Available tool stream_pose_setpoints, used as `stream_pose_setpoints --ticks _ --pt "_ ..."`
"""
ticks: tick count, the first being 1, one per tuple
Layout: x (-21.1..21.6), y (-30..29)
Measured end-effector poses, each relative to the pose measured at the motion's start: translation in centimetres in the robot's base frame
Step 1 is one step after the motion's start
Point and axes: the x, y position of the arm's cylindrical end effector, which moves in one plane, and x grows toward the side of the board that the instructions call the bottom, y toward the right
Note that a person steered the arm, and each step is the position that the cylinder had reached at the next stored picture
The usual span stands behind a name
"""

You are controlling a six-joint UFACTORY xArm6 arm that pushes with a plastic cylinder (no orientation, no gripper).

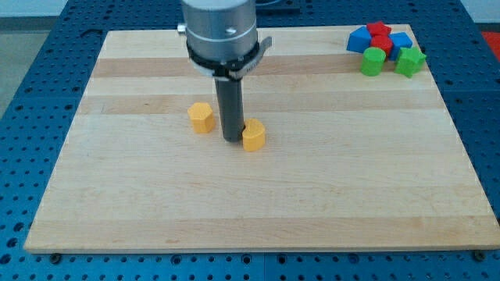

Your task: Move the yellow heart slightly up

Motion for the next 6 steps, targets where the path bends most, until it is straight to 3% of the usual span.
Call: stream_pose_setpoints --ticks 1,3,4,6 --pt "-1.2 -0.3" --pt "5.6 -5.6" --pt "6.1 -2.7" --pt "0.6 3.2"
